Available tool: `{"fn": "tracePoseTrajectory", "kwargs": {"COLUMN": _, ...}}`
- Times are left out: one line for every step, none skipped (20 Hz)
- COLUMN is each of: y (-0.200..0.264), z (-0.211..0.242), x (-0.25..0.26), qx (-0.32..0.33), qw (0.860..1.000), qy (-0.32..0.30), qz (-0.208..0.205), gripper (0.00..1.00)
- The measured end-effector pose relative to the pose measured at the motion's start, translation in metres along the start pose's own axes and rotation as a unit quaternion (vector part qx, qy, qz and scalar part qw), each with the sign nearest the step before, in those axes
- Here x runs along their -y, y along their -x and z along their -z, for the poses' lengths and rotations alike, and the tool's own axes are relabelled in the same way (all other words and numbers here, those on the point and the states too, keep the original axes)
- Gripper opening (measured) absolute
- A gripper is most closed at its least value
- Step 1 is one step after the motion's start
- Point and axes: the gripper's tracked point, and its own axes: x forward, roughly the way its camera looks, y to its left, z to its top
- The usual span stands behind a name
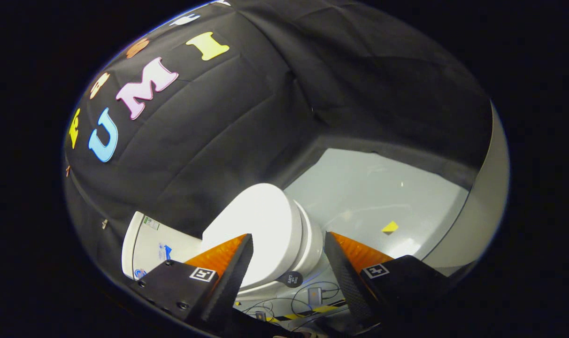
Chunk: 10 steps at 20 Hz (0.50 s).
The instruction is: Open the toilet lid.
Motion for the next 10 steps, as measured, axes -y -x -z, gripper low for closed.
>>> {"fn": "tracePoseTrajectory", "kwargs": {"y": -0.006, "z": 0.006, "x": 0.004, "qx": -0.006, "qw": 1.0, "qy": -0.008, "qz": -0.002, "gripper": 0.97}}
{"fn": "tracePoseTrajectory", "kwargs": {"y": -0.013, "z": 0.014, "x": 0.009, "qx": -0.014, "qw": 1.0, "qy": -0.019, "qz": -0.006, "gripper": 0.97}}
{"fn": "tracePoseTrajectory", "kwargs": {"y": -0.019, "z": 0.022, "x": 0.012, "qx": -0.021, "qw": 0.999, "qy": -0.03, "qz": -0.011, "gripper": 0.97}}
{"fn": "tracePoseTrajectory", "kwargs": {"y": -0.025, "z": 0.029, "x": 0.015, "qx": -0.029, "qw": 0.999, "qy": -0.042, "qz": -0.014, "gripper": 0.97}}
{"fn": "tracePoseTrajectory", "kwargs": {"y": -0.032, "z": 0.038, "x": 0.018, "qx": -0.036, "qw": 0.998, "qy": -0.052, "qz": -0.017, "gripper": 0.97}}
{"fn": "tracePoseTrajectory", "kwargs": {"y": -0.037, "z": 0.048, "x": 0.021, "qx": -0.044, "qw": 0.997, "qy": -0.058, "qz": -0.019, "gripper": 0.97}}
{"fn": "tracePoseTrajectory", "kwargs": {"y": -0.043, "z": 0.056, "x": 0.023, "qx": -0.053, "qw": 0.996, "qy": -0.062, "qz": -0.021, "gripper": 0.97}}
{"fn": "tracePoseTrajectory", "kwargs": {"y": -0.047, "z": 0.065, "x": 0.025, "qx": -0.062, "qw": 0.996, "qy": -0.065, "qz": -0.021, "gripper": 0.97}}
{"fn": "tracePoseTrajectory", "kwargs": {"y": -0.051, "z": 0.074, "x": 0.028, "qx": -0.071, "qw": 0.995, "qy": -0.07, "qz": -0.023, "gripper": 0.95}}
{"fn": "tracePoseTrajectory", "kwargs": {"y": -0.056, "z": 0.082, "x": 0.03, "qx": -0.082, "qw": 0.993, "qy": -0.079, "qz": -0.026, "gripper": 0.95}}
